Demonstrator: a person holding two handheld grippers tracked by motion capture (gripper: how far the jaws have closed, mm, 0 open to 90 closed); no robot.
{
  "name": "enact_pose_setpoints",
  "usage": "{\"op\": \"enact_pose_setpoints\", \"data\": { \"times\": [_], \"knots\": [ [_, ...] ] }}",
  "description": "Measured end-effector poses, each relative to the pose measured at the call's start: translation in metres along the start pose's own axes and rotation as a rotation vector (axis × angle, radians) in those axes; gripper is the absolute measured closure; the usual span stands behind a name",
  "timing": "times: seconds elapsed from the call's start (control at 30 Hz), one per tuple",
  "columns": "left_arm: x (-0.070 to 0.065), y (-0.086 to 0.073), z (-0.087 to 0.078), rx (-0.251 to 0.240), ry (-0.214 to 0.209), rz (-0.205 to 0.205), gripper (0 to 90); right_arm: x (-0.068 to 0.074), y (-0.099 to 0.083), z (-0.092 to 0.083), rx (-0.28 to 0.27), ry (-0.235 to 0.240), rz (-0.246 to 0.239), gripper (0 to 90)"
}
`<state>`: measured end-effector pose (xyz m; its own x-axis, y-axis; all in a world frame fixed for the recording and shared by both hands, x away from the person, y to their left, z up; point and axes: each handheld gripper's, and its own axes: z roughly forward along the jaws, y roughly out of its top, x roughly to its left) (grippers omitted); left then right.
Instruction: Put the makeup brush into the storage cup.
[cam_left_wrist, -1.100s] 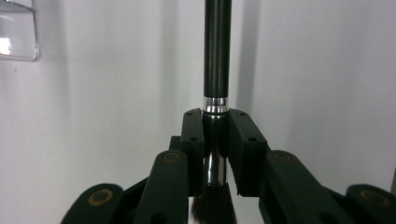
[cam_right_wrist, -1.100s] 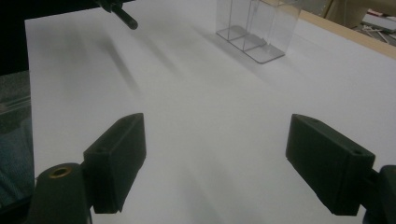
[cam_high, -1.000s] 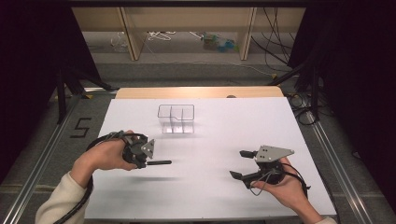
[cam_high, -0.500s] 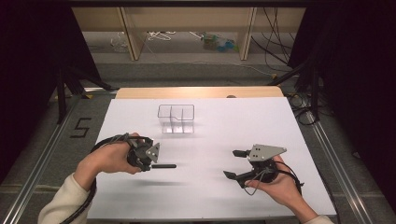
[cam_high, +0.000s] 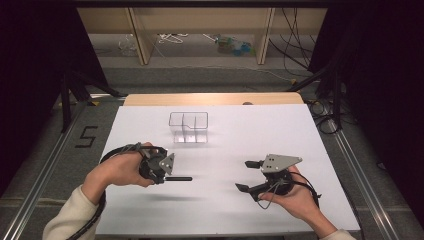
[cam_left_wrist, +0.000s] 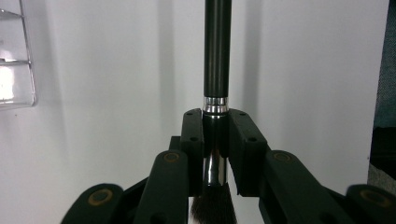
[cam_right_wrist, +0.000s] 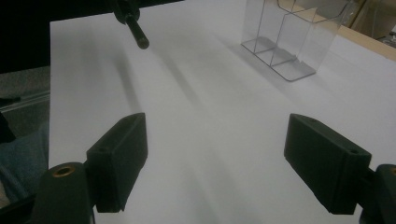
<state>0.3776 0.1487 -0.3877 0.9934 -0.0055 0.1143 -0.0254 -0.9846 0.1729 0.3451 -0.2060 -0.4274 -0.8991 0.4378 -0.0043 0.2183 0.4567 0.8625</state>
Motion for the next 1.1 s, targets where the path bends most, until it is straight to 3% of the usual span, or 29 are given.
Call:
{"op": "enact_pose_setpoints", "data": {
  "times": [0.6,1.1],
  "knots": [
    [0.002,0.022,0.002,-0.008,-0.010,0.040,76.6,0.004,0.007,0.006,-0.020,0.010,-0.019,22.4],
    [-0.001,0.035,0.002,-0.018,-0.020,0.063,76.5,0.008,0.013,0.018,0.003,0.048,-0.032,22.5]
  ]
}}
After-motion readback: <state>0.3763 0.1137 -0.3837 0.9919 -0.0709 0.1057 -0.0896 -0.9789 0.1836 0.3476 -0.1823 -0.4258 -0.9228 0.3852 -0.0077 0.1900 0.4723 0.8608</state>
